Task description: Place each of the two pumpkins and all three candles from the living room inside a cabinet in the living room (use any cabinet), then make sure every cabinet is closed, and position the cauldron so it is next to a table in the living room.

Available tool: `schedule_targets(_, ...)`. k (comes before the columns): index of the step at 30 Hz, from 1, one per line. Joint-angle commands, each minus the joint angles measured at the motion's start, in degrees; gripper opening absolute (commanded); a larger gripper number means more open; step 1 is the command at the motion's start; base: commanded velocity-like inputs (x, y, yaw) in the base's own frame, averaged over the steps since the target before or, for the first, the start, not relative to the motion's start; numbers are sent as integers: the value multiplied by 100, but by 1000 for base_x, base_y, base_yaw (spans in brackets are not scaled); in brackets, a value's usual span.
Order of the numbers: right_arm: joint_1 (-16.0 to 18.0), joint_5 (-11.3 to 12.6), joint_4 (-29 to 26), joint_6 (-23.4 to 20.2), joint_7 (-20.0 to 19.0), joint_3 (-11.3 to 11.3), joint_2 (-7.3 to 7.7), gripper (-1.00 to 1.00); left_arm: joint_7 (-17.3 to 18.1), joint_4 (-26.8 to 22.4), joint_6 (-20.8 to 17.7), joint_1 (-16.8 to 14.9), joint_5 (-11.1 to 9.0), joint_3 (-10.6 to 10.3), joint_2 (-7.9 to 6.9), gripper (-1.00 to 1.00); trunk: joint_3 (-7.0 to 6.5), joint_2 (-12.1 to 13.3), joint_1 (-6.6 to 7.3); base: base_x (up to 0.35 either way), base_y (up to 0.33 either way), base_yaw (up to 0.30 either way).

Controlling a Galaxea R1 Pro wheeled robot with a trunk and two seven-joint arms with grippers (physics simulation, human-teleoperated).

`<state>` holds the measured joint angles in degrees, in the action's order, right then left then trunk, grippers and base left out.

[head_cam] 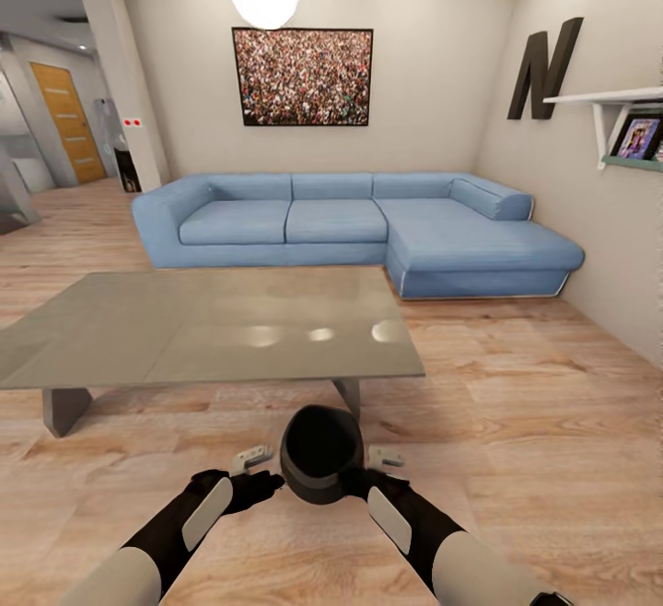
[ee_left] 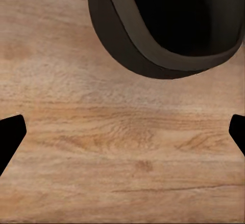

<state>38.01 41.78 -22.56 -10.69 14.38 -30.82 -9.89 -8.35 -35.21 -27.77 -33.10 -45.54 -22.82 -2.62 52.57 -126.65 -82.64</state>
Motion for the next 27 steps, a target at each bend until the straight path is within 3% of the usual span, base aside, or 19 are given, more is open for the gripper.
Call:
schedule_targets(1,4,40,-11,-20,50,-47,5,100,-53,-13,-8,-3,-60,-38,-9,100,-13,39,27,-326,0,0)
schedule_targets(16,4,47,-3,-21,27,-11,5,100,-48,-13,-26,-3,-52,-38,-8,100,-282,640,356,-58,0,0)
schedule_targets(23,3,62,63,42,-176,5,9,100,-47,50,-27,-3,-70,-44,-2,100,-408,921,510,0,0,0)
schedule_targets(27,-14,60,120,66,-190,0,100,100,-58,79,-20,-3,-54,-77,-2,100,-480,1082,598,0,0,0)
